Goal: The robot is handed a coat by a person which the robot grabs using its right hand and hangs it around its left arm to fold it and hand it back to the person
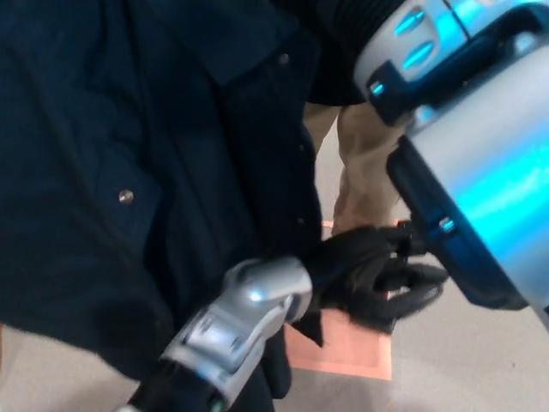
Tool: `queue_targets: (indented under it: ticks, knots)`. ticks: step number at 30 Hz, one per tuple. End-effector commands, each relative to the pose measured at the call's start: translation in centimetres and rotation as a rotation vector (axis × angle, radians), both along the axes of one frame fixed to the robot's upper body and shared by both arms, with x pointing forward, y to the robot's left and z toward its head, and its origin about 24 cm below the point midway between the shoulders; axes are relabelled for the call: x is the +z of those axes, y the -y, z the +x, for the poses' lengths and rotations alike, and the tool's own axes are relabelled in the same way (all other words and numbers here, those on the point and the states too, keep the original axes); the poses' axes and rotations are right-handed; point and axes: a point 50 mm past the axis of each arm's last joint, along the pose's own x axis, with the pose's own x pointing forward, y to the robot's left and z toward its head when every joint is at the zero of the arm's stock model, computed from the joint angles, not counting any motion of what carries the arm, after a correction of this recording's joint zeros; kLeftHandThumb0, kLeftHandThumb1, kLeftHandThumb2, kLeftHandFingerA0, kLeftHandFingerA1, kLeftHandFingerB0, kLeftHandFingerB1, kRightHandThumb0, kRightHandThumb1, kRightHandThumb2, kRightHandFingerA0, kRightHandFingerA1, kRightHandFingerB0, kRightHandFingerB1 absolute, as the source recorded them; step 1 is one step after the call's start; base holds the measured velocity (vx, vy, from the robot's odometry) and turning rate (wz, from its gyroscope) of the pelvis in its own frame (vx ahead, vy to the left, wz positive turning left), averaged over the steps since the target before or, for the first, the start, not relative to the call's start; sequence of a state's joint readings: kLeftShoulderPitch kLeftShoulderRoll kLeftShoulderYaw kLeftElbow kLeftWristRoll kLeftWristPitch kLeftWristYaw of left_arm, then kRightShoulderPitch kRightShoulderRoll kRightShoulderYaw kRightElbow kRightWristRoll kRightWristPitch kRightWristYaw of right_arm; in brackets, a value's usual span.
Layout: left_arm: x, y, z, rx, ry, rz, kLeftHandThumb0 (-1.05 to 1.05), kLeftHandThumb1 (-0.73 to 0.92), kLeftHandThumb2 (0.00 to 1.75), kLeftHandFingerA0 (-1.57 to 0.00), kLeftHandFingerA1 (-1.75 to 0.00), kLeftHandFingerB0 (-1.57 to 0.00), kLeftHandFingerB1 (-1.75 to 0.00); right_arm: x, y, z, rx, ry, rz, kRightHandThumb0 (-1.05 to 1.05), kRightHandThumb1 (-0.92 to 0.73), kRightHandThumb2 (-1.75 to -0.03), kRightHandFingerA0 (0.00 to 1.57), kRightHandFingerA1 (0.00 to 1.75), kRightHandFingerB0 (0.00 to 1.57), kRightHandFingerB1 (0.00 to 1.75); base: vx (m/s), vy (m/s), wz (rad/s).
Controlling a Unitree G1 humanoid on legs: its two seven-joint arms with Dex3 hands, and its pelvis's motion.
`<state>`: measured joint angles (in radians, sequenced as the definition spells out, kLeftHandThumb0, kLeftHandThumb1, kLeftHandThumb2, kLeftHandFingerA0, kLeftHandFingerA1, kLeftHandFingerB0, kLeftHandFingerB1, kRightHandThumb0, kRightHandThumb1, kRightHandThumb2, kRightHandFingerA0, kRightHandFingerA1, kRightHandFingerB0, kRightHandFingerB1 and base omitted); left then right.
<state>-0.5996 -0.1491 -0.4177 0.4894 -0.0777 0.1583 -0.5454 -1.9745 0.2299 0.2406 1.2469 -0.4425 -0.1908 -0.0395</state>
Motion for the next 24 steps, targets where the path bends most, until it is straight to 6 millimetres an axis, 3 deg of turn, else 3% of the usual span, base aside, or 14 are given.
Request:
queue_targets:
  ticks: [1,3,4,5,7,9,10,11,12,13,18,22,23,24]
  knots:
    - [1.3,0.5,3.1,0.187,0.087,0.082,-0.82,0.72,1.06,0.00,-0.24,-0.13,-0.25,1.0,-1.9,-2.9,0.198,0.027,0.007,-0.29,-0.79,-0.64,0.83,1.27,0.83,0.68,0.00,0.000,0.00]
    - [1.8,0.3,3.8,0.220,0.114,0.046,-0.77,0.71,1.04,0.00,-0.34,-0.15,-0.37,0.9,-2.2,-3.2,0.230,-0.001,0.004,-0.31,-0.81,-0.63,1.02,0.83,0.88,0.64,0.00,0.000,0.00]
    - [2.2,0.0,4.3,0.244,0.154,0.051,-0.34,0.57,1.12,0.00,-0.49,0.00,-0.47,0.8,-2.3,-3.4,0.233,0.029,0.006,-0.37,-0.83,-0.65,1.13,0.61,0.99,0.64,0.00,0.000,0.00]
    - [2.6,-0.3,4.8,0.268,0.194,0.065,-0.34,0.57,1.12,0.00,-0.49,0.00,-0.47,0.7,-2.4,-3.6,0.232,0.070,0.012,-0.37,-0.83,-0.65,1.13,0.61,0.99,0.64,0.00,0.000,0.00]
    - [3.1,-0.7,5.5,0.306,0.193,0.035,-0.62,0.91,0.68,-0.27,-0.30,-0.31,-0.30,0.6,-2.4,-3.8,0.230,0.087,0.015,-0.39,-0.89,-0.66,1.13,0.61,0.99,0.65,0.00,0.000,0.00]
    - [3.6,-1.6,6.3,0.330,0.153,-0.025,-0.62,0.91,0.68,-0.29,-0.31,-0.30,-0.30,0.7,-2.5,-4.1,0.239,0.090,0.027,-0.39,-0.90,-0.67,1.10,0.60,0.97,0.69,0.00,0.000,0.00]
    - [3.6,-2.0,6.8,0.363,0.165,0.046,-0.35,0.54,1.11,-0.01,-0.51,0.00,-0.48,0.9,-2.4,-4.2,0.240,0.087,0.035,-0.39,-0.90,-0.67,1.11,0.60,0.95,0.66,0.00,0.000,0.00]
    - [3.7,-2.7,7.3,0.401,0.169,0.067,-0.76,0.90,0.68,-0.12,-0.30,-0.17,-0.26,1.4,-2.0,-4.4,0.240,0.096,0.045,-0.38,-0.90,-0.67,1.12,0.59,0.97,0.63,0.00,0.000,0.00]
    - [3.9,-3.6,7.7,0.437,0.168,0.053,-0.76,0.90,0.68,-0.12,-0.30,-0.17,-0.26,2.0,-1.4,-4.6,0.239,0.110,0.056,-0.38,-0.90,-0.67,1.12,0.59,0.97,0.63,0.00,0.000,0.00]
    - [3.8,-4.6,8.1,0.470,0.145,0.061,-0.81,0.70,1.06,-0.04,-0.31,-0.06,-0.26,2.5,-0.9,-4.7,0.248,0.112,0.081,-0.39,-0.90,-0.67,1.12,0.59,1.01,0.65,0.00,0.000,0.00]
    - [3.9,-8.1,9.1,0.562,0.111,0.039,-0.89,0.76,1.06,-0.05,-0.22,-0.05,-0.18,4.0,2.3,-5.1,0.258,0.104,0.136,-0.38,-0.84,-0.65,0.99,0.70,0.98,0.69,0.00,0.000,0.00]
    - [4.0,-12.0,9.6,0.664,0.145,0.054,-0.77,0.71,1.04,0.00,-0.31,-0.13,-0.39,5.3,5.6,-4.6,0.236,0.060,0.187,-0.41,-0.84,-0.67,1.02,0.58,1.09,0.69,0.00,0.000,0.00]
    - [4.1,-13.0,9.6,0.684,0.164,0.057,-0.35,0.56,1.11,0.00,-0.50,0.00,-0.47,5.7,6.5,-4.4,0.218,0.030,0.199,-0.43,-0.84,-0.68,1.03,0.58,1.09,0.69,0.00,0.000,0.00]
    - [4.1,-13.2,9.6,0.689,0.170,0.057,-0.35,0.56,1.11,0.00,-0.50,0.00,-0.47,5.8,6.8,-4.4,0.212,0.019,0.200,-0.43,-0.84,-0.68,1.03,0.58,1.09,0.69,0.00,0.000,0.00]
